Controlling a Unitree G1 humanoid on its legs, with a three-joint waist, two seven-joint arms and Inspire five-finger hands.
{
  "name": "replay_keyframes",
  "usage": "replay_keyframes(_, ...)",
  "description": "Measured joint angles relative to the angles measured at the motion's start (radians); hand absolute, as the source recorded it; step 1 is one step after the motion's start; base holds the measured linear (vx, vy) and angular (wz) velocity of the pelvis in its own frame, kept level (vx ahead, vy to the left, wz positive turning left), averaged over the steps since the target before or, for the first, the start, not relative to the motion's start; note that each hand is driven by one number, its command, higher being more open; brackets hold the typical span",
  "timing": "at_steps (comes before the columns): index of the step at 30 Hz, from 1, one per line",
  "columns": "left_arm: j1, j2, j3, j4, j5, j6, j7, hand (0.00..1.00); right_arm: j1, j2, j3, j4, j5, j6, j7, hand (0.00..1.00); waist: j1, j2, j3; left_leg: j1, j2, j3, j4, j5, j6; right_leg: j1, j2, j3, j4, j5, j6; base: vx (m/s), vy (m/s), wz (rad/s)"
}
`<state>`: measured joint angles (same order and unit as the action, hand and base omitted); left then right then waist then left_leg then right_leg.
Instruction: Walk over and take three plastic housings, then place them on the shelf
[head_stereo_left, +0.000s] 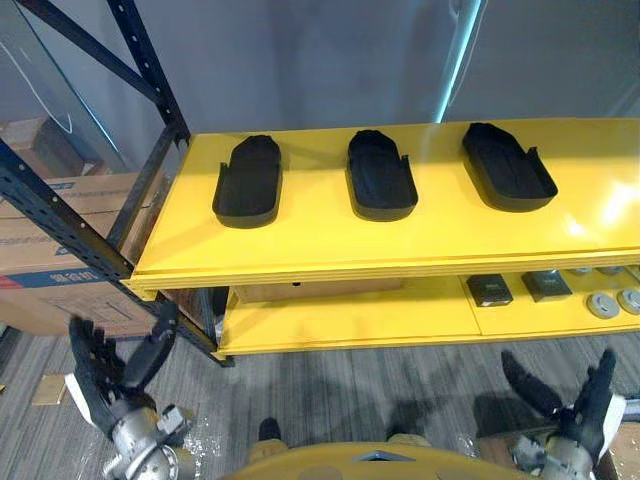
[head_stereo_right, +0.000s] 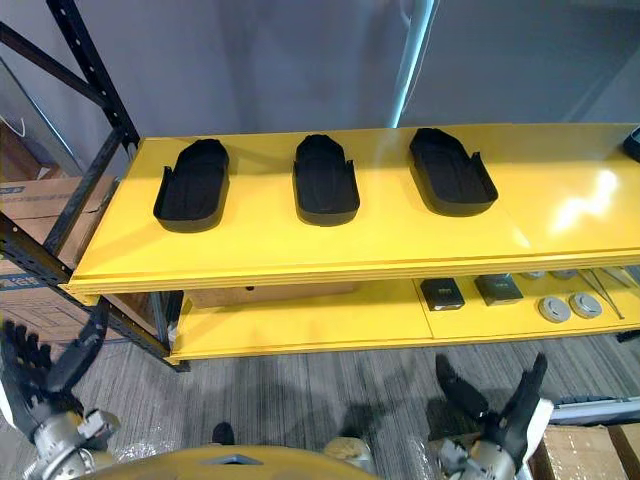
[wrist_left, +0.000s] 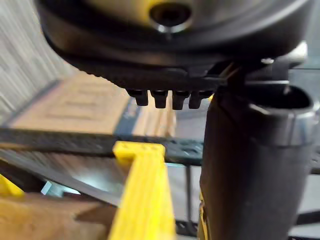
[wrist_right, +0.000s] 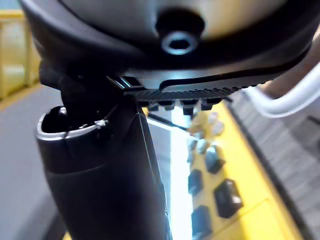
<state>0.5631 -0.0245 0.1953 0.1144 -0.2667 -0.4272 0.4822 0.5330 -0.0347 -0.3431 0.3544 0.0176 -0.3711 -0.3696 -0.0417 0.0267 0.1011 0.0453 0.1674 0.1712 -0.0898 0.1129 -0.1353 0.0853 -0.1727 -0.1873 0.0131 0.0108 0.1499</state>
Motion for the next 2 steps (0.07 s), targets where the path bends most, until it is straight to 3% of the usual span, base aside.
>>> replay_keyframes(2,-0.053,0.008,0.015,0.166,-0.012,0.025,-0.01,1.0,-0.031,-0.001,0.013,0.161,0.0,0.027,0.013,1.0,0.011,-0.005,-0.008,0.0,-0.001,-0.013,0.0,0.001,0.001,0.005,-0.001,-0.01,0.005,-0.009,0.001,-0.01,-0.011,0.16)
